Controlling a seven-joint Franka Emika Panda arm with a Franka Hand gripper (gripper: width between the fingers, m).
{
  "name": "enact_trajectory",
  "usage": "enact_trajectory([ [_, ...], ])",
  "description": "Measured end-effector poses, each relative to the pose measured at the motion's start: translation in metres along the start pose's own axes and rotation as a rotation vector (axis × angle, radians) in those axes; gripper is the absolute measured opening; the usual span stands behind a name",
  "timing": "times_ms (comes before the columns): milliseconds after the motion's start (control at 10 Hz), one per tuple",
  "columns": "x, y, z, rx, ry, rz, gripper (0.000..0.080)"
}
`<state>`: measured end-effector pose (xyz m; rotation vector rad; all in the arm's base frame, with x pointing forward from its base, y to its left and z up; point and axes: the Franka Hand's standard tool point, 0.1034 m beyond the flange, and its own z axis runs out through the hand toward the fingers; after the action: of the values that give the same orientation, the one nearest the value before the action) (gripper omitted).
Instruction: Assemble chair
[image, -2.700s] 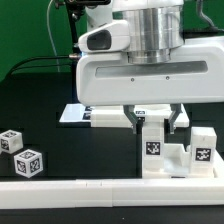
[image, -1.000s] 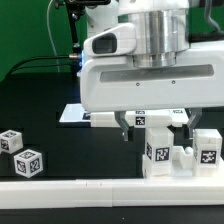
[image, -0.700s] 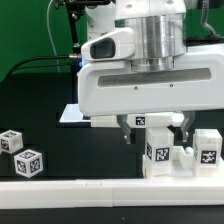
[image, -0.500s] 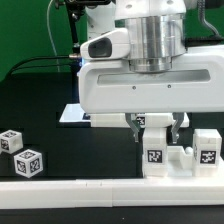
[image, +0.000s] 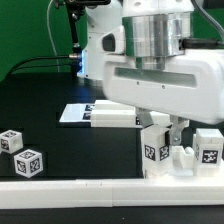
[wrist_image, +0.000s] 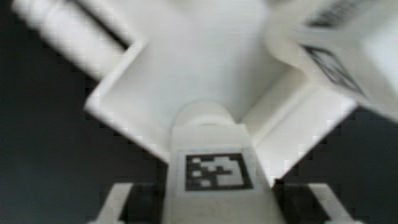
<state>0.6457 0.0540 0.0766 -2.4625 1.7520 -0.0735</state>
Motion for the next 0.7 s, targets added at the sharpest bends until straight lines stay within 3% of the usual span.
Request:
enact_trajectory([
  [300,0.0001,-0.0008,0.0023,0.024,-0.025,0.292,0.0284],
  [400,-0.0001,-0.0009,0.0023,0.023,-0.025,0.291,0.0350],
  [500,-0.0007,-0.0006,0.0024,0.017,-0.014,0.202,0.0350],
  [600,-0.0022,-0.0012,0.0024,0.014,-0.003,0.035,0.0533],
  [700,-0.0018,-0.0018,0.0019,0.016,-0.001,-0.102,0.0625],
])
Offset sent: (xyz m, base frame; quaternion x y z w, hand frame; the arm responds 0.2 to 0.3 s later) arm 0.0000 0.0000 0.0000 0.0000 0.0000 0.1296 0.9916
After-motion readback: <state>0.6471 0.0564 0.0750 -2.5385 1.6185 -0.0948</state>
